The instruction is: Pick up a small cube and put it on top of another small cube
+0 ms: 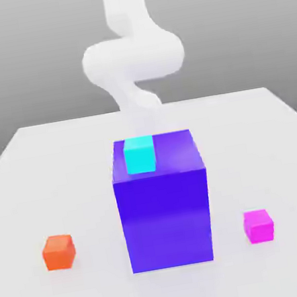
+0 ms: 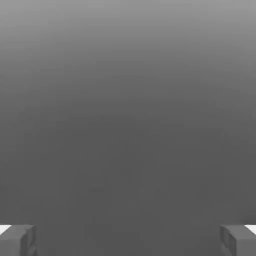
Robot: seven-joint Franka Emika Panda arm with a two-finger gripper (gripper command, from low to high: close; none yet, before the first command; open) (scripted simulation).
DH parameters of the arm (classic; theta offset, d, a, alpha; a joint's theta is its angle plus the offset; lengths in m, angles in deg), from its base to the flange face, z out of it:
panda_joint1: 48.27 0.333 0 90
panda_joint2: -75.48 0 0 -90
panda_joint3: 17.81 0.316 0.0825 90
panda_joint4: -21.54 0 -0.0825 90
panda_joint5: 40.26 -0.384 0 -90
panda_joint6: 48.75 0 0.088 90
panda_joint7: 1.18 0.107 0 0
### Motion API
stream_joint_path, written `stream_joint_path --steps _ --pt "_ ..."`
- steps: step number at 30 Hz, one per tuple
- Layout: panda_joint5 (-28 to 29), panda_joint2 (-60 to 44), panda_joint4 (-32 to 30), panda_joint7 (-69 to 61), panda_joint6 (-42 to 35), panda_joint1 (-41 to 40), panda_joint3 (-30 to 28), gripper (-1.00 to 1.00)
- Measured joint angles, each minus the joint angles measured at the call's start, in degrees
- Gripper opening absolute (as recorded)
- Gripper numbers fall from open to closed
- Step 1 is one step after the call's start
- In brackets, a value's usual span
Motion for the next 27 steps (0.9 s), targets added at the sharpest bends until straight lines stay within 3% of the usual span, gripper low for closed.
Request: stream_joint_path --steps 16,22,27 --pt "-3.95 -32.40 -16.91 15.06 19.92 7.25 14.24 0.00" --pt "2.51 -44.97 -23.70 27.39 27.62 12.07 17.26 0.00" --pt "11.28 -54.33 -24.44 37.01 34.73 15.69 11.14 0.00"
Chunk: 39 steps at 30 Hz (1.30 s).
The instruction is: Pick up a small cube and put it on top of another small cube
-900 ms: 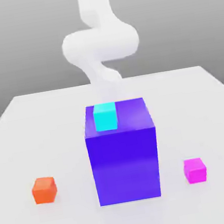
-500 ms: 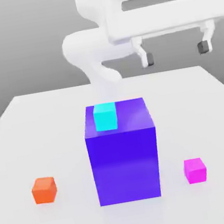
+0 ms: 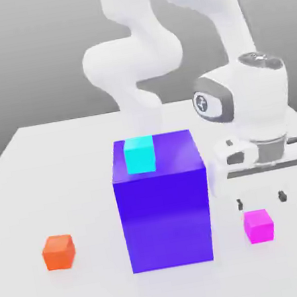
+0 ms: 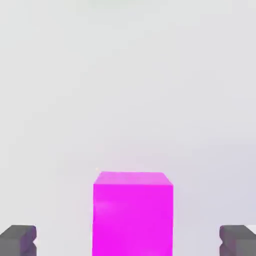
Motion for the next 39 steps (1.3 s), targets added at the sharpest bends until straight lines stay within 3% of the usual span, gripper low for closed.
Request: stream_joint_path --steps 3,4,11,18,35,39 --pt "4.75 -6.14 1.33 3.82 4.80 4.56 -5.65 0.00" --pt "5.27 -7.16 1.54 4.25 5.66 5.48 -6.70 -1.00" --pt "5.16 -6.79 1.49 4.25 4.63 5.41 -6.56 -1.00" --pt "-6.48 5.13 -0.39 -5.64 -4.50 0.44 0.99 -1.00" --pt "-3.15 -8.84 33.48 -43.25 -25.32 -7.29 2.98 -1.00" --pt "-0.54 -15.82 36.26 -44.19 -21.26 -6.38 1.18 -1.00"
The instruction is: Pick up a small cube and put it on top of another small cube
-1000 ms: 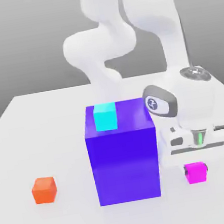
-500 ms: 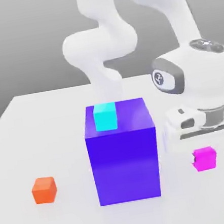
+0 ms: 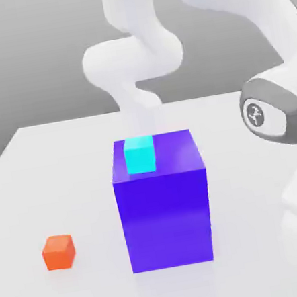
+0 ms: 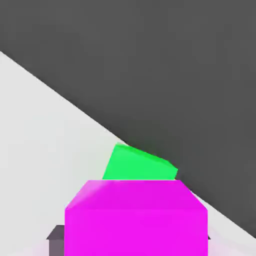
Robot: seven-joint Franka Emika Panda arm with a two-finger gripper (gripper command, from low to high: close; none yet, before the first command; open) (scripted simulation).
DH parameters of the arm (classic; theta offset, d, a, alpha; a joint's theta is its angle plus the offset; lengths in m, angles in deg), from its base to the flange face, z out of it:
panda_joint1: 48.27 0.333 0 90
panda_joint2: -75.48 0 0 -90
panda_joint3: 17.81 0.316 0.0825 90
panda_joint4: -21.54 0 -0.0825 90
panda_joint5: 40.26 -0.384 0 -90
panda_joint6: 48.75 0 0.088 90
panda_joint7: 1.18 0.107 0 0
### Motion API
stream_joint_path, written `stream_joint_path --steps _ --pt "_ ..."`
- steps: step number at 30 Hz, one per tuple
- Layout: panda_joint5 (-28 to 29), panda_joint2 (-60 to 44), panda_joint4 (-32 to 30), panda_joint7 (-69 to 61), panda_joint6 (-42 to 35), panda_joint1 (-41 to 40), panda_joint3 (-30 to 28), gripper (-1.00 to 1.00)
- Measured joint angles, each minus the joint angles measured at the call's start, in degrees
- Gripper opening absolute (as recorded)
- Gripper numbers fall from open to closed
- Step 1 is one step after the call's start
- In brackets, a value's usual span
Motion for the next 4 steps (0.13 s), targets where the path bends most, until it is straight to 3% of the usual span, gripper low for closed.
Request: stream_joint_path --steps 1,4 --pt "0.52 -1.29 0.17 0.27 1.10 0.32 -0.44 1.00" --pt "0.52 -1.29 0.17 0.27 1.10 0.32 -0.44 1.00"
